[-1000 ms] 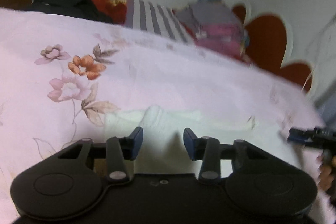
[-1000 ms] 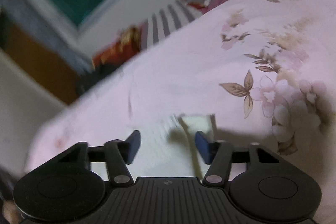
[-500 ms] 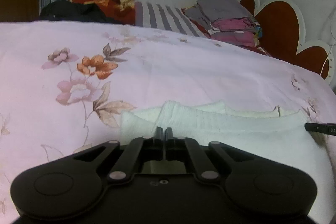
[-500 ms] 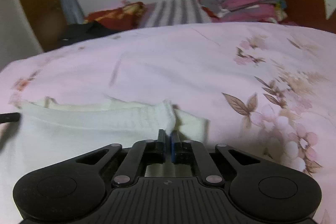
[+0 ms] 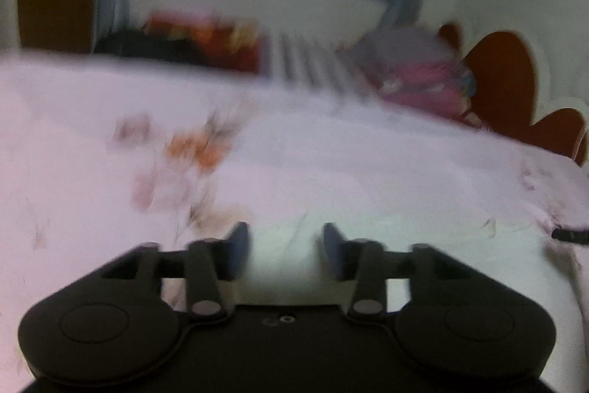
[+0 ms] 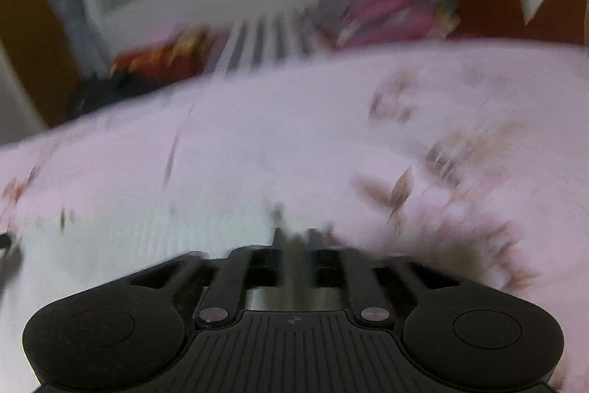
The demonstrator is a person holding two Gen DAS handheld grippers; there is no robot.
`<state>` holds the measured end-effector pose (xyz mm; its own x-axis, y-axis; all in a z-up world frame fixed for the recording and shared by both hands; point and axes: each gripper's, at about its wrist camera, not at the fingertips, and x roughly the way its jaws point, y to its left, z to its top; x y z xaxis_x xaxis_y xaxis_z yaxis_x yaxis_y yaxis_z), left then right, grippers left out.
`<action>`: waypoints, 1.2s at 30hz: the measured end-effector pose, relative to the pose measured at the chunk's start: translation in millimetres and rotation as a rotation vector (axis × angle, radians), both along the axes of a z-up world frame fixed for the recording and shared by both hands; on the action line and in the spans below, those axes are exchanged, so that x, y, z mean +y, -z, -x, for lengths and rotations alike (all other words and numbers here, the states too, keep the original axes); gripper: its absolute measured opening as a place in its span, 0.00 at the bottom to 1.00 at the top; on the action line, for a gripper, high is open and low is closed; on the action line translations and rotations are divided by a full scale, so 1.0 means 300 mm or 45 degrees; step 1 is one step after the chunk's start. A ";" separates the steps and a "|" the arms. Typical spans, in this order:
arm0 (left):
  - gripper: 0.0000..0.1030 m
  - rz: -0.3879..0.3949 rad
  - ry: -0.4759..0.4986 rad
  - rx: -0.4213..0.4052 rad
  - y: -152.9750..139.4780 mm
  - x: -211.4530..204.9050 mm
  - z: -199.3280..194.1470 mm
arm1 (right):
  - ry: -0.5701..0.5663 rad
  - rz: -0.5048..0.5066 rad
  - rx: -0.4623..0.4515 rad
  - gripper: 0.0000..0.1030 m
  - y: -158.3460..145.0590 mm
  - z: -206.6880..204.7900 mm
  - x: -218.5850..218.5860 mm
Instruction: Fold small clothes
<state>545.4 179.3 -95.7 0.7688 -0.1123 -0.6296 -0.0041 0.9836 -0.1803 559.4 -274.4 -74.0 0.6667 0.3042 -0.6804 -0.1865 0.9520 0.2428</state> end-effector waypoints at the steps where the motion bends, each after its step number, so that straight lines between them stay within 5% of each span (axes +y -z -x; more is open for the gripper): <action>1: 0.49 0.006 0.062 -0.006 -0.011 -0.044 -0.003 | -0.040 -0.064 -0.032 0.51 -0.018 0.017 0.020; 4: 0.60 -0.039 0.255 0.063 0.001 -0.218 -0.048 | -0.275 -0.090 0.020 0.51 -0.001 0.025 0.198; 8: 0.66 -0.080 0.298 0.120 0.059 -0.340 -0.062 | -0.368 -0.058 0.040 0.51 0.066 0.052 0.339; 12: 0.59 -0.171 0.165 0.087 0.098 -0.262 -0.031 | -0.388 -0.011 -0.009 0.51 0.073 0.069 0.294; 15: 0.52 -0.078 0.022 0.099 0.111 -0.115 -0.016 | -0.194 0.053 -0.006 0.50 0.099 0.011 0.146; 22: 0.56 -0.107 0.015 0.062 0.053 -0.155 0.018 | -0.176 0.059 -0.029 0.50 0.057 0.018 0.099; 26: 0.68 -0.154 0.105 0.006 0.010 -0.258 0.091 | -0.279 -0.043 -0.022 0.50 0.028 0.078 0.179; 36: 0.68 -0.181 0.175 0.093 0.098 -0.384 0.167 | -0.489 0.108 -0.065 0.50 0.079 0.260 0.335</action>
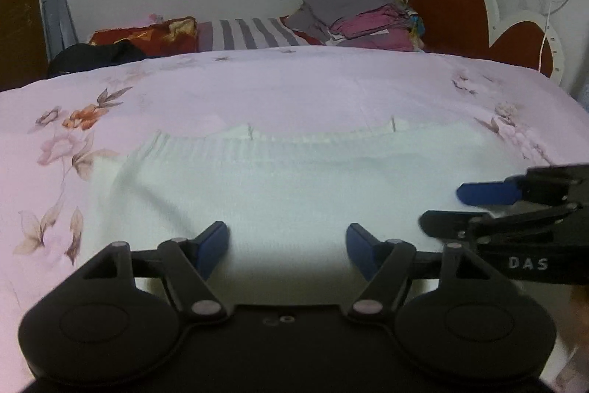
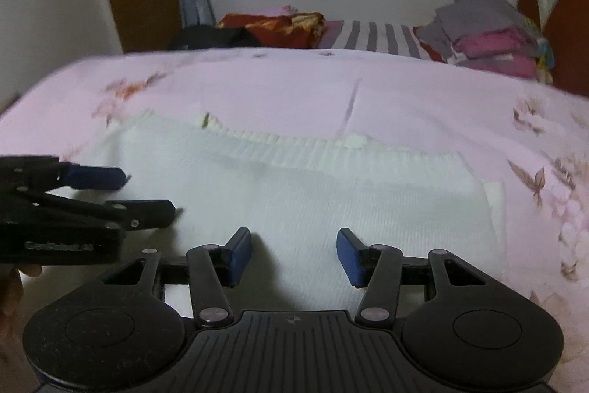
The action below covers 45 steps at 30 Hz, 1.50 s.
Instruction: Fold small clothes
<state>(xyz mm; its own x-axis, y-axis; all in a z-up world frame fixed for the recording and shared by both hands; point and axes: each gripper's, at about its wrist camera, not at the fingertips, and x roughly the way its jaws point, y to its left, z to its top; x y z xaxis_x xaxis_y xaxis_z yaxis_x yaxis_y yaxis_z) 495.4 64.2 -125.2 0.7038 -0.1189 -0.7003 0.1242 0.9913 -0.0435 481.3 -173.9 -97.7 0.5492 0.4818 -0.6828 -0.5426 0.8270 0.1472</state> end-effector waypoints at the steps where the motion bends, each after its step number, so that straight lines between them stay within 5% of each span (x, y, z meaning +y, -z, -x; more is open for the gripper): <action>1: 0.69 0.001 -0.003 -0.002 0.002 0.004 0.006 | -0.012 0.017 -0.004 0.50 0.003 0.002 -0.002; 13: 0.67 -0.061 -0.058 -0.010 -0.048 0.054 0.115 | 0.230 -0.026 0.070 0.50 -0.018 0.008 -0.239; 16: 0.68 -0.044 -0.005 -0.043 -0.068 -0.011 0.176 | 0.136 -0.109 0.040 0.50 -0.075 0.087 -0.192; 20: 0.68 -0.070 0.037 0.049 -0.010 -0.080 0.198 | -0.006 -0.025 0.084 0.50 -0.039 0.178 -0.075; 24: 0.66 -0.047 -0.008 0.063 -0.014 -0.050 0.238 | 0.021 0.080 0.081 0.50 -0.010 0.216 -0.057; 28: 0.63 -0.020 -0.013 0.010 -0.052 -0.029 0.334 | 0.001 -0.007 0.051 0.50 -0.071 0.309 -0.091; 29: 0.61 -0.035 -0.010 0.011 -0.051 -0.036 0.357 | -0.016 -0.009 0.049 0.49 -0.074 0.337 -0.086; 31: 0.61 -0.039 -0.014 0.004 -0.051 -0.046 0.396 | -0.046 -0.030 0.062 0.18 -0.073 0.382 -0.065; 32: 0.61 -0.025 -0.017 0.002 -0.049 -0.050 0.413 | -0.048 -0.038 0.077 0.16 -0.066 0.402 -0.058; 40: 0.59 0.003 -0.063 0.052 -0.003 -0.029 0.451 | -0.092 -0.036 0.145 0.15 -0.024 0.461 0.004; 45: 0.60 0.007 -0.143 0.044 -0.008 0.045 0.490 | 0.004 -0.007 0.147 0.15 -0.016 0.446 -0.091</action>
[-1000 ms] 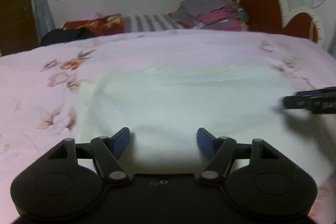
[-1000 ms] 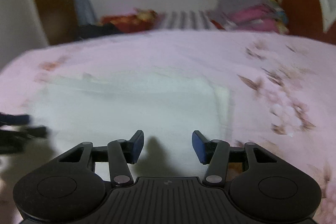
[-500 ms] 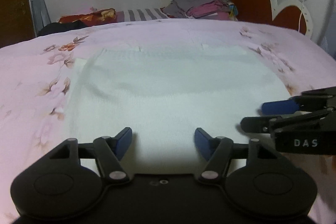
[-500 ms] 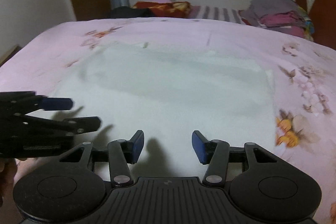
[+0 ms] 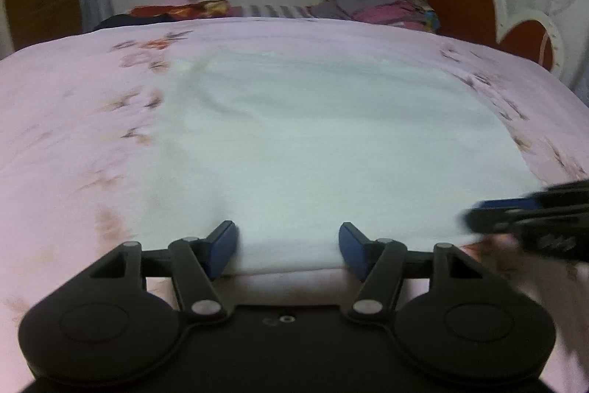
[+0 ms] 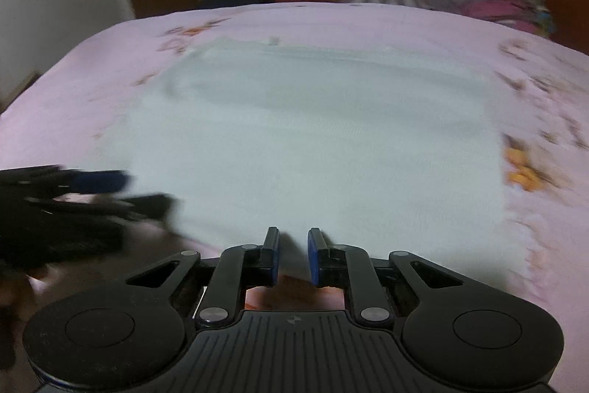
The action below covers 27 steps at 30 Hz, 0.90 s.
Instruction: Fold small clothes
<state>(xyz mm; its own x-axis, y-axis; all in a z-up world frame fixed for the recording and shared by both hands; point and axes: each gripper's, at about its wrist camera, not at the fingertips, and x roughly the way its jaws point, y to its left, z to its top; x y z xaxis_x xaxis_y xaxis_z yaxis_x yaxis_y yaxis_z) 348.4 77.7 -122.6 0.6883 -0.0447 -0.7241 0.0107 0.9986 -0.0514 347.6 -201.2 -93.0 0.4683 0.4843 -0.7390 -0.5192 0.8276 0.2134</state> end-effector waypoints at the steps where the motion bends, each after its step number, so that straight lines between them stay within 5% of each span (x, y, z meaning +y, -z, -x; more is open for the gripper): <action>1: 0.60 0.002 -0.023 -0.001 -0.001 0.023 0.009 | 0.025 0.010 -0.001 0.15 0.003 -0.004 -0.029; 8: 0.58 0.047 -0.095 -0.013 -0.004 0.105 0.047 | 0.205 0.091 -0.013 0.15 0.018 -0.005 -0.243; 11: 0.58 0.020 -0.088 -0.004 -0.004 0.092 0.042 | 0.252 0.032 0.017 0.15 0.016 -0.009 -0.304; 16: 0.56 0.045 -0.116 -0.016 -0.016 0.098 0.042 | 0.283 -0.035 -0.033 0.15 -0.038 0.005 -0.322; 27: 0.58 0.052 -0.125 0.007 -0.004 0.108 0.046 | 0.287 0.021 0.023 0.15 0.023 -0.004 -0.323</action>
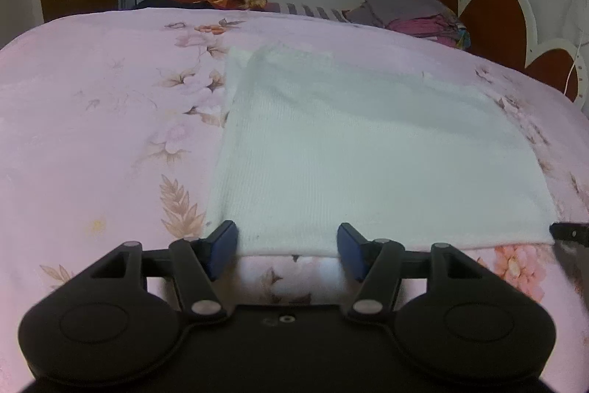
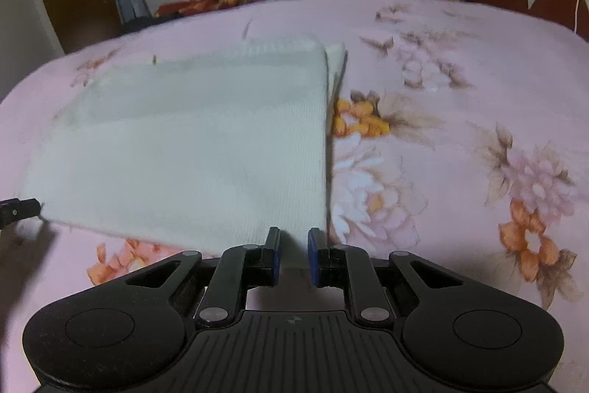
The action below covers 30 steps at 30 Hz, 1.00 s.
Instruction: Fold small clothes
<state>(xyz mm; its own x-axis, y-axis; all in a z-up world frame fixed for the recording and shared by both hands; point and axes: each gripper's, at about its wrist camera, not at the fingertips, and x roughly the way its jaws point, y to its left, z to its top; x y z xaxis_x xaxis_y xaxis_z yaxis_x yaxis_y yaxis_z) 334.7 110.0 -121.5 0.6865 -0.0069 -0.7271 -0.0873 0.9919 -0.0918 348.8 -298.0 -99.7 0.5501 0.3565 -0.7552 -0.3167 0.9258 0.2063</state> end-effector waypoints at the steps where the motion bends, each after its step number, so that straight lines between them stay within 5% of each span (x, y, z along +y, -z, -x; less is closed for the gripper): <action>1: 0.58 0.000 0.005 -0.002 0.001 0.001 0.002 | -0.003 0.007 -0.005 0.15 0.000 0.001 0.003; 8: 0.57 0.073 -0.031 -0.043 -0.021 0.019 0.049 | 0.033 -0.060 -0.050 0.14 -0.039 0.023 -0.025; 14: 0.45 0.569 -0.218 -0.118 0.061 0.111 0.131 | 0.035 -0.133 -0.091 0.15 -0.096 0.046 -0.036; 19: 0.42 0.809 -0.411 -0.210 0.121 0.166 0.108 | 0.022 -0.208 -0.086 0.14 -0.120 0.020 0.002; 22: 0.42 0.891 -0.493 -0.242 0.141 0.177 0.067 | -0.003 -0.229 -0.090 0.13 -0.127 -0.010 0.054; 25: 0.41 0.928 -0.532 -0.266 0.150 0.178 0.014 | -0.028 -0.250 -0.091 0.00 -0.124 -0.055 0.111; 28: 0.34 0.930 -0.560 -0.282 0.165 0.171 -0.026 | -0.036 -0.279 -0.109 0.00 -0.123 -0.116 0.178; 30: 0.18 0.939 -0.578 -0.276 0.175 0.171 -0.050 | -0.055 -0.299 -0.101 0.00 -0.114 -0.162 0.234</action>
<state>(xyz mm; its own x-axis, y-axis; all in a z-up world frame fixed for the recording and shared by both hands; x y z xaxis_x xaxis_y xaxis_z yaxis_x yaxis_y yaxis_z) 349.7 161.2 -174.0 0.8590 -0.1154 -0.4988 -0.3637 0.5480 -0.7532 397.3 -227.9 -65.5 0.5847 0.5417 -0.6039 -0.3790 0.8406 0.3871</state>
